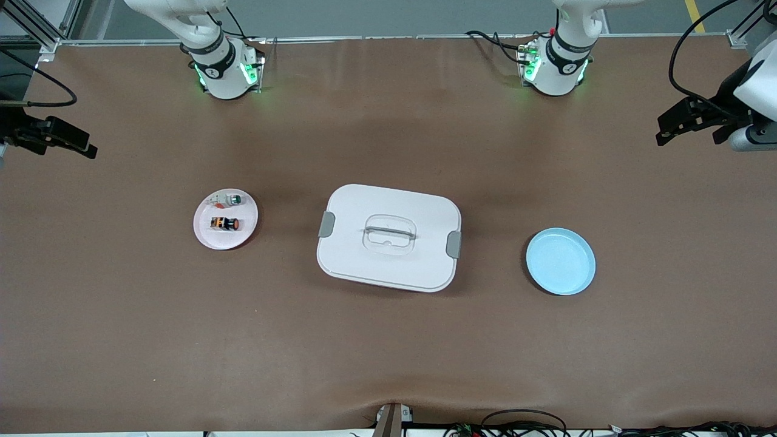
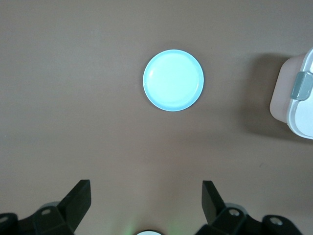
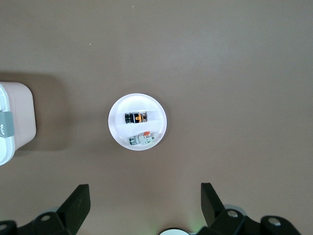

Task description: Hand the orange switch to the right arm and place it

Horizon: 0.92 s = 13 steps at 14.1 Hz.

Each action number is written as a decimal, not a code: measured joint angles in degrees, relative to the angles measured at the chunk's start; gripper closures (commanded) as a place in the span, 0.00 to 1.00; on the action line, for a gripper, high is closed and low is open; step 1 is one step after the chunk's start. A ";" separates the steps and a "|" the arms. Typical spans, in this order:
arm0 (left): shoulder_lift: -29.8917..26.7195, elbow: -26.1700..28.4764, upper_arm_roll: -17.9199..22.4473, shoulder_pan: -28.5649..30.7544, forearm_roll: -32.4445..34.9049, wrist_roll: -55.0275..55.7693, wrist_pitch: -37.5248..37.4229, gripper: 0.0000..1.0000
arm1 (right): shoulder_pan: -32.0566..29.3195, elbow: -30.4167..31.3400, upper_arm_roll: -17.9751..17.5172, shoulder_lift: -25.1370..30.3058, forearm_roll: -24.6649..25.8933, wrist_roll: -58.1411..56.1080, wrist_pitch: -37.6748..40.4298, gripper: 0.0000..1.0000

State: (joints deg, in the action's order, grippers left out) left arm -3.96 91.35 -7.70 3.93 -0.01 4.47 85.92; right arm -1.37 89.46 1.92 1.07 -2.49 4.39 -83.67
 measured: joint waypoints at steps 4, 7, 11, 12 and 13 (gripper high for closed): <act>-0.01 -0.07 -0.01 -0.02 0.00 -0.04 0.00 0.00 | -0.22 0.00 0.15 0.01 -0.04 -0.41 -0.01 0.00; -0.01 -0.68 -0.05 -0.03 -0.01 -0.04 0.00 0.00 | -1.24 0.00 0.23 0.02 -0.05 -1.89 -0.09 0.00; -0.01 -0.97 -0.51 -0.36 -0.01 -0.04 0.00 0.00 | -1.78 0.00 0.22 0.05 -0.06 -2.48 -0.19 0.00; -0.01 -0.97 -0.52 -0.41 -0.01 -0.04 -0.04 0.00 | -1.78 0.00 0.20 0.06 -0.06 -2.50 -0.25 0.00; -0.01 -0.97 -0.52 -0.41 -0.01 -0.04 -0.16 0.00 | -1.78 0.00 0.20 0.07 -0.06 -2.51 -0.33 0.00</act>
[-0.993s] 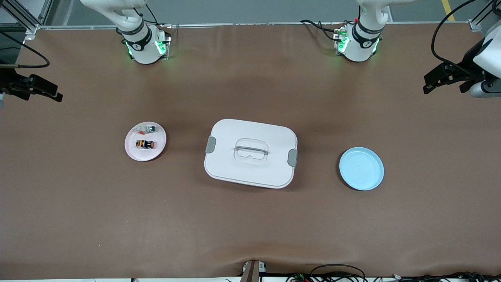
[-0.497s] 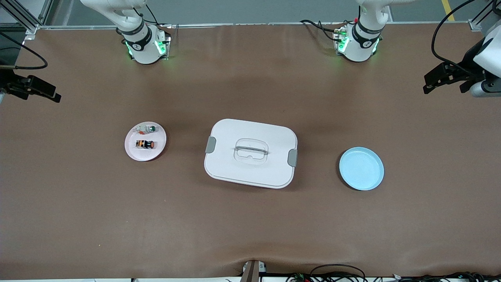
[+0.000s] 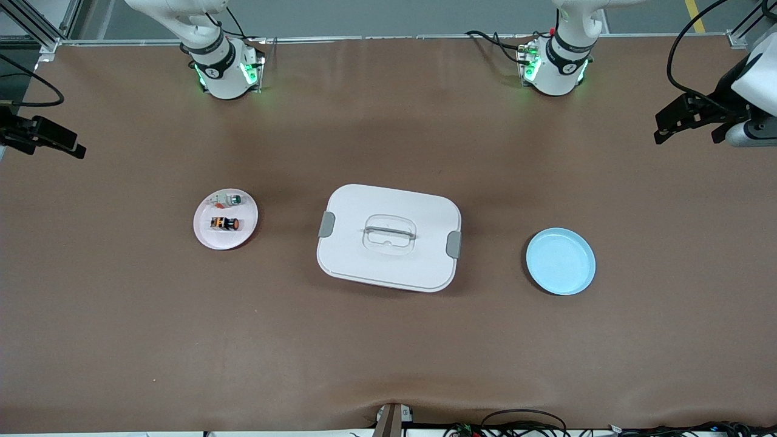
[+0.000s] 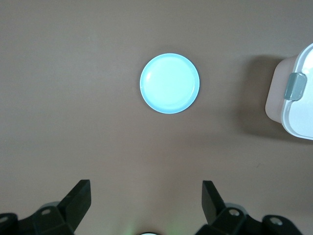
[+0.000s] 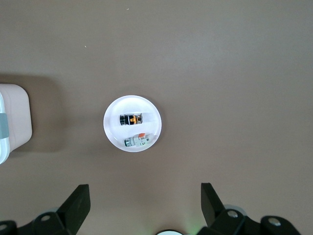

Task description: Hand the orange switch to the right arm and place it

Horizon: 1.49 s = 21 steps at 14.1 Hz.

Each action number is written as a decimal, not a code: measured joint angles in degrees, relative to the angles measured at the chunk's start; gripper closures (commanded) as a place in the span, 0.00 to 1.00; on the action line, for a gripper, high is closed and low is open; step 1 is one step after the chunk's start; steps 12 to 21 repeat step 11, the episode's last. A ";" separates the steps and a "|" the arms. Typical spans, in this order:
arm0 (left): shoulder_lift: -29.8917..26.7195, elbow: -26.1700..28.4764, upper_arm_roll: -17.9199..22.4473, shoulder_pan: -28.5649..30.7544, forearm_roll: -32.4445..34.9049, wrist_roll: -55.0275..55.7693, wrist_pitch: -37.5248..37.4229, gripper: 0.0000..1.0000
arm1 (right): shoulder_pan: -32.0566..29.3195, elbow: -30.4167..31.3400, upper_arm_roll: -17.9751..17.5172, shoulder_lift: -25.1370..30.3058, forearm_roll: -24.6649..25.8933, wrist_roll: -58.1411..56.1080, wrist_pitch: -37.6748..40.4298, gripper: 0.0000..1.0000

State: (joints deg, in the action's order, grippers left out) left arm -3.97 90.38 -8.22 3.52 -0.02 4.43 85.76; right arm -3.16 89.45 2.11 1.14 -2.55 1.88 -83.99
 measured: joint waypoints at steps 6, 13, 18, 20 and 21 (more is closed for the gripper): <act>0.00 0.00 -0.41 -0.25 0.00 0.00 -0.25 0.00 | 0.00 -0.62 0.00 0.19 0.00 -0.01 -0.19 0.00; 0.00 -0.01 -0.42 -0.26 0.00 0.00 -0.25 0.00 | 0.00 -0.62 -0.02 0.19 0.04 -0.08 -0.19 0.00; 0.00 -0.01 -0.42 -0.26 0.00 0.00 -0.25 0.00 | 0.00 -0.62 -0.02 0.19 0.04 -0.08 -0.19 0.00; 0.00 -0.01 -0.42 -0.26 0.00 0.00 -0.25 0.00 | 0.00 -0.62 -0.02 0.19 0.04 -0.08 -0.19 0.00; 0.00 -0.01 -0.42 -0.26 0.00 0.00 -0.25 0.00 | 0.00 -0.62 -0.02 0.19 0.04 -0.08 -0.19 0.00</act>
